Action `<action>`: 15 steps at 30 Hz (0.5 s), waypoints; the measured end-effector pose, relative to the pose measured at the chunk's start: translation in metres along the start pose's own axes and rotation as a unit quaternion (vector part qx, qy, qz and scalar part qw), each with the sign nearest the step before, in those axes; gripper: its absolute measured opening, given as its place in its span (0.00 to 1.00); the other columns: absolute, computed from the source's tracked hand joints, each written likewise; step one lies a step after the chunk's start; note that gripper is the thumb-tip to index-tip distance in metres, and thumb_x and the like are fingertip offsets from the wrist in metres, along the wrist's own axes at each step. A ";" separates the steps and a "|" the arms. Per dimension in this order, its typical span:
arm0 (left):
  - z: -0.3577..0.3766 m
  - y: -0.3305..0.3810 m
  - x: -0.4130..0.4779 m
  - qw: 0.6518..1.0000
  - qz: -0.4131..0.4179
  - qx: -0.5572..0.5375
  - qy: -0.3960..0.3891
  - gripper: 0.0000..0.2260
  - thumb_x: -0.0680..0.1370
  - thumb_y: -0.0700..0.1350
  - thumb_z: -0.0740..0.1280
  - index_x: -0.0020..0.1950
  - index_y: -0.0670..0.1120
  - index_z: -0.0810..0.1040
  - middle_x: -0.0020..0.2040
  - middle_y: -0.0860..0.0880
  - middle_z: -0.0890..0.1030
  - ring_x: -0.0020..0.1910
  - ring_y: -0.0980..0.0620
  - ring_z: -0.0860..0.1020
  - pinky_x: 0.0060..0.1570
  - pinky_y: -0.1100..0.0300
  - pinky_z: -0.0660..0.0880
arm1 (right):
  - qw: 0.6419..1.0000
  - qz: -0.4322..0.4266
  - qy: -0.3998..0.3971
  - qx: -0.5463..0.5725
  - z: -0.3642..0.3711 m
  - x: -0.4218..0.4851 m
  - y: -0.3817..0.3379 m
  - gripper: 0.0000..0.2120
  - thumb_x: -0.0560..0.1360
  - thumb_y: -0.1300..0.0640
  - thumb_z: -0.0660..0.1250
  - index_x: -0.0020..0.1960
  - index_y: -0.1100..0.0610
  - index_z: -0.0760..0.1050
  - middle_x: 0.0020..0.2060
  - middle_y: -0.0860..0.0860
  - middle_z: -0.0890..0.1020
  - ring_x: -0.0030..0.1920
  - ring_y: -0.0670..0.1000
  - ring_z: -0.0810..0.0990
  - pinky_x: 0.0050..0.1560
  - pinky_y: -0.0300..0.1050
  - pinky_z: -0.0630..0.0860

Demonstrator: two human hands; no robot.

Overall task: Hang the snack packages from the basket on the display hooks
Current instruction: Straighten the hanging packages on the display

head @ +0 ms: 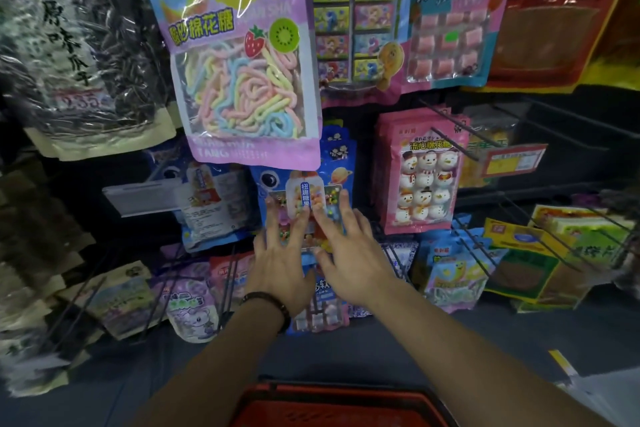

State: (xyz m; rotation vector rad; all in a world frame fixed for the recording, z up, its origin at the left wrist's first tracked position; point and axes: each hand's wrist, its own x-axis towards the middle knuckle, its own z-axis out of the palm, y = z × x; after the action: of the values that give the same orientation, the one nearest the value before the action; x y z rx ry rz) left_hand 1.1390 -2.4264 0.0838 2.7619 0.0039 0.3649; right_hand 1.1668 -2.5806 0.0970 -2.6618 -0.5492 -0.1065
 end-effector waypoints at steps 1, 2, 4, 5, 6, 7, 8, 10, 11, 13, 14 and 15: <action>0.000 -0.001 0.005 1.000 -0.001 -0.001 -0.002 0.46 0.75 0.49 0.73 0.83 0.64 0.45 0.82 0.51 0.27 0.78 0.33 0.57 0.62 0.41 0.79 | 1.000 -0.002 -0.004 -0.001 -0.001 0.005 0.001 0.37 0.86 0.46 0.59 0.85 0.37 0.37 0.83 0.46 0.28 0.85 0.62 0.40 0.77 0.67 0.68; 0.001 -0.002 0.010 1.000 -0.001 -0.001 -0.001 0.46 0.75 0.49 0.73 0.83 0.64 0.45 0.82 0.51 0.28 0.79 0.33 0.57 0.61 0.42 0.79 | 1.000 -0.004 -0.007 -0.003 -0.003 0.010 0.003 0.38 0.86 0.46 0.59 0.85 0.37 0.37 0.83 0.46 0.28 0.85 0.62 0.41 0.76 0.66 0.69; 0.001 -0.005 0.016 1.000 0.001 0.000 -0.001 0.46 0.75 0.50 0.73 0.82 0.65 0.45 0.82 0.51 0.28 0.79 0.33 0.57 0.60 0.43 0.80 | 1.000 -0.010 -0.015 -0.004 -0.004 0.019 0.004 0.38 0.85 0.45 0.61 0.85 0.38 0.38 0.83 0.46 0.28 0.85 0.60 0.42 0.75 0.63 0.71; 0.001 -0.006 0.017 1.000 0.001 0.001 -0.002 0.46 0.75 0.50 0.73 0.82 0.65 0.44 0.82 0.51 0.29 0.79 0.33 0.57 0.60 0.43 0.80 | 1.000 -0.011 -0.021 -0.004 -0.005 0.021 0.005 0.39 0.85 0.45 0.61 0.85 0.38 0.38 0.83 0.46 0.28 0.85 0.60 0.42 0.76 0.62 0.71; 0.000 -0.007 0.018 1.000 0.000 0.003 -0.005 0.46 0.75 0.49 0.73 0.82 0.66 0.44 0.82 0.51 0.29 0.80 0.33 0.56 0.61 0.43 0.80 | 0.999 -0.012 -0.029 -0.006 -0.005 0.022 0.005 0.40 0.85 0.45 0.61 0.85 0.38 0.36 0.82 0.46 0.27 0.85 0.59 0.41 0.76 0.62 0.70; -0.001 -0.007 0.018 1.000 -0.001 0.003 -0.009 0.46 0.75 0.49 0.73 0.82 0.66 0.44 0.82 0.51 0.29 0.80 0.34 0.56 0.61 0.43 0.80 | 0.999 -0.011 -0.036 -0.010 -0.006 0.023 0.005 0.41 0.85 0.45 0.62 0.84 0.38 0.35 0.82 0.46 0.26 0.86 0.59 0.41 0.77 0.62 0.70; -0.002 -0.007 0.017 1.000 -0.001 0.002 -0.012 0.46 0.76 0.49 0.73 0.82 0.66 0.44 0.82 0.52 0.29 0.80 0.34 0.56 0.61 0.43 0.80 | 0.999 -0.011 -0.042 -0.015 -0.007 0.022 0.005 0.42 0.85 0.46 0.62 0.84 0.37 0.34 0.81 0.46 0.25 0.86 0.59 0.40 0.76 0.61 0.71; -0.005 -0.007 0.015 1.000 0.004 -0.001 -0.015 0.45 0.76 0.49 0.73 0.82 0.67 0.45 0.82 0.52 0.30 0.80 0.35 0.55 0.60 0.44 0.80 | 0.999 -0.011 -0.048 -0.023 -0.011 0.019 0.004 0.43 0.85 0.47 0.64 0.84 0.37 0.33 0.81 0.46 0.25 0.86 0.58 0.41 0.75 0.61 0.72; -0.007 -0.007 0.013 1.000 0.008 -0.001 -0.016 0.45 0.76 0.49 0.73 0.82 0.66 0.46 0.83 0.52 0.30 0.80 0.35 0.56 0.60 0.44 0.80 | 0.998 -0.011 -0.050 -0.029 -0.013 0.017 0.003 0.44 0.84 0.48 0.64 0.84 0.37 0.34 0.82 0.46 0.26 0.86 0.58 0.42 0.74 0.60 0.73; -0.014 -0.006 0.006 1.000 0.012 0.000 -0.025 0.45 0.76 0.49 0.73 0.82 0.66 0.46 0.83 0.51 0.30 0.80 0.36 0.57 0.62 0.44 0.79 | 0.998 -0.015 -0.051 -0.041 -0.020 0.012 0.001 0.44 0.84 0.50 0.65 0.85 0.38 0.37 0.82 0.47 0.27 0.85 0.59 0.43 0.75 0.60 0.72; -0.018 -0.005 0.001 0.999 0.009 0.000 -0.035 0.44 0.76 0.50 0.72 0.81 0.66 0.45 0.83 0.51 0.30 0.80 0.36 0.57 0.64 0.43 0.78 | 0.997 -0.017 -0.053 -0.047 -0.024 0.008 0.000 0.43 0.84 0.50 0.66 0.85 0.38 0.38 0.83 0.48 0.28 0.85 0.59 0.44 0.76 0.61 0.71; -0.023 -0.003 -0.005 0.999 0.007 -0.001 -0.045 0.43 0.77 0.51 0.71 0.81 0.67 0.44 0.83 0.50 0.30 0.80 0.36 0.58 0.66 0.43 0.77 | 0.997 -0.019 -0.055 -0.055 -0.028 0.003 -0.002 0.43 0.83 0.51 0.66 0.85 0.38 0.40 0.83 0.49 0.29 0.85 0.60 0.45 0.76 0.61 0.71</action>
State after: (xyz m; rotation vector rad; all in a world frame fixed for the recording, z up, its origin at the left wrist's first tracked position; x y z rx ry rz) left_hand 1.1282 -2.4153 0.1023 2.7757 -0.0374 0.2441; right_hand 1.1695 -2.5897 0.1238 -2.7774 -0.6469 -0.0019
